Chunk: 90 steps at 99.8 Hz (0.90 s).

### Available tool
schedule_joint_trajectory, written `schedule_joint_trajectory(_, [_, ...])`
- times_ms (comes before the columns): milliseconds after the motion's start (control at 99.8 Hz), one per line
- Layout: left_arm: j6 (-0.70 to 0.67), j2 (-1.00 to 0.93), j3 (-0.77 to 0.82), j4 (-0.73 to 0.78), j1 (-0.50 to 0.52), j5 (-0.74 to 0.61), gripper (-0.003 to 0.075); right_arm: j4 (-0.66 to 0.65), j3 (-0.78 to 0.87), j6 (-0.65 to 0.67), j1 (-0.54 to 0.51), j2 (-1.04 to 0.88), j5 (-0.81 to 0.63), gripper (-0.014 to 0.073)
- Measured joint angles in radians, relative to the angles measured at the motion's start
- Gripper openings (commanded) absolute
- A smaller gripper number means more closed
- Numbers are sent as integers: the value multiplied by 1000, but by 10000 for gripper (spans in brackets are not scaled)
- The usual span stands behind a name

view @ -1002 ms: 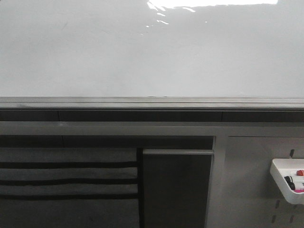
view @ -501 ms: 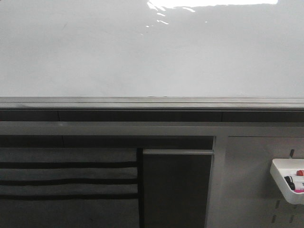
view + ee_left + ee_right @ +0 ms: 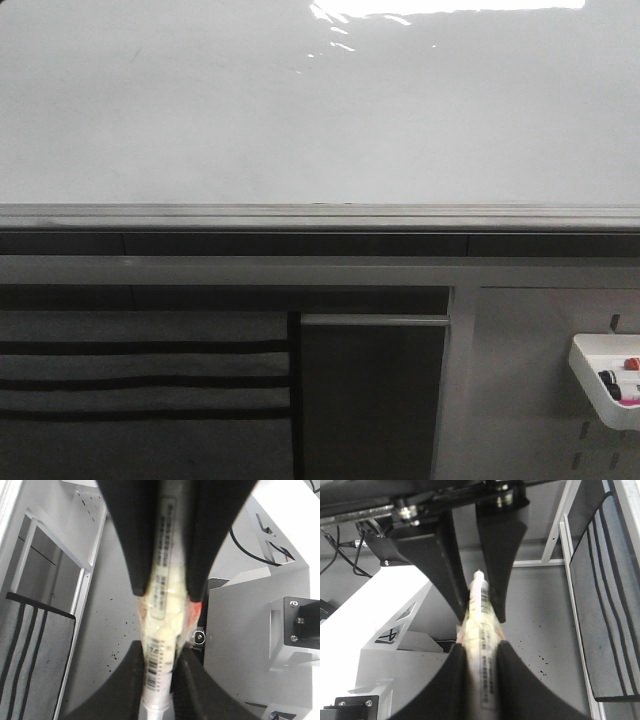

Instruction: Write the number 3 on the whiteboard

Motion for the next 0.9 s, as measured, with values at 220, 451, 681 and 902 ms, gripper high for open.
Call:
schedule_joint_trajectory(220, [2,0,0,0,0,-2,-18,0,0,-1,0,0,0,-17])
schedule_joint_trajectory(451, [4,2,0,0,0,-1,-18,-9,0,-1,-32,0,-6,-17])
schedule_joint_trajectory(681, [4,2,0,0,0,23,-18,-28,-1,-1,-10,0,-12,-17])
schedule_joint_trajectory(902, [4,2,0,14,-1,10,228,-35,-1,-1,-10,0,-22,-18])
